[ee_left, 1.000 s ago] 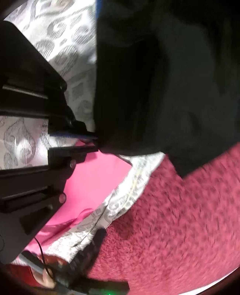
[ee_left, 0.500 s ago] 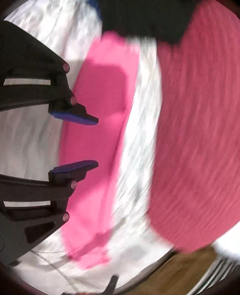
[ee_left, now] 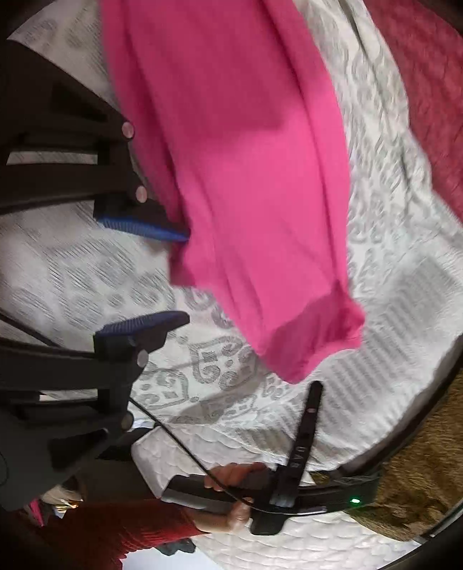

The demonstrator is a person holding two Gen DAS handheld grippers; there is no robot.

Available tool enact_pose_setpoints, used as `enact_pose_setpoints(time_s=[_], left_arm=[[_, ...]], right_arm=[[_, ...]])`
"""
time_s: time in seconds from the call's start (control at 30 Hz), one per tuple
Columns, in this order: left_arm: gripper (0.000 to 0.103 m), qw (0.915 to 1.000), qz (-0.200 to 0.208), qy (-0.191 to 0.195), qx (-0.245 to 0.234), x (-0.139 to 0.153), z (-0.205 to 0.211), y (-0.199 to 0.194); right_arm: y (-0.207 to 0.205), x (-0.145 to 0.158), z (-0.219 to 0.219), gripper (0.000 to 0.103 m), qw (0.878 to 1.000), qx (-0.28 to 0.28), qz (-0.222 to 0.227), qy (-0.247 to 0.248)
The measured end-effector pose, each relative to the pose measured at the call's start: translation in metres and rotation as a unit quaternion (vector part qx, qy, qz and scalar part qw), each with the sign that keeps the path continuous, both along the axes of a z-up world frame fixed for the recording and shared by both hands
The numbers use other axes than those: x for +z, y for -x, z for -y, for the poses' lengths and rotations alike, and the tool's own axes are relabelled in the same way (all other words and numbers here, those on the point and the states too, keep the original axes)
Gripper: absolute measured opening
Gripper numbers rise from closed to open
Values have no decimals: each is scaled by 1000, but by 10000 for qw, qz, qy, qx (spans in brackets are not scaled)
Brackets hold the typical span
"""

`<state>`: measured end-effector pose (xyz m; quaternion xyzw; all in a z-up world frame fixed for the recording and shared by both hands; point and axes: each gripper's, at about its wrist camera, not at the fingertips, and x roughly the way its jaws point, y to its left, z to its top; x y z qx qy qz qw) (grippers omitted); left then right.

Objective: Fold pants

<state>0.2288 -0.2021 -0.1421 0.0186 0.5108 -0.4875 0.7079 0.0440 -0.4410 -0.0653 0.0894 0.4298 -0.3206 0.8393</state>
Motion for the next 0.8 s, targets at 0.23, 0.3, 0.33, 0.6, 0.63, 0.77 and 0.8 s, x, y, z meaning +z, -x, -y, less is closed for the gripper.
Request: enact_pose_setpoints(time_s=[0.23, 0.3, 0.33, 0.6, 0.63, 0.77, 0.8], left_arm=[[46, 9996, 272, -69, 56, -5, 12, -1], [39, 9995, 287, 80, 127, -6, 13, -3], [24, 9991, 306, 252, 136, -8, 10, -4], [9, 9945, 425, 934, -187, -3, -2, 9], [9, 9947, 528, 861, -212, -2, 0, 13], [9, 9954, 297, 884, -206, -7, 1, 9], [9, 9954, 202, 913, -200, -9, 0, 7]], right_arm=[[-7, -3, 60, 62, 9983, -331, 334, -336], [-16, -7, 70, 62, 9982, -355, 300, -383], [-22, -10, 73, 62, 9981, -335, 292, -424], [-52, -22, 104, 2, 9957, -723, 344, -468], [-51, -22, 110, 2, 9943, -910, 362, -418], [-40, -20, 133, 3, 9872, -1579, 226, -49], [-35, -20, 137, 6, 9879, -1476, 378, -299]])
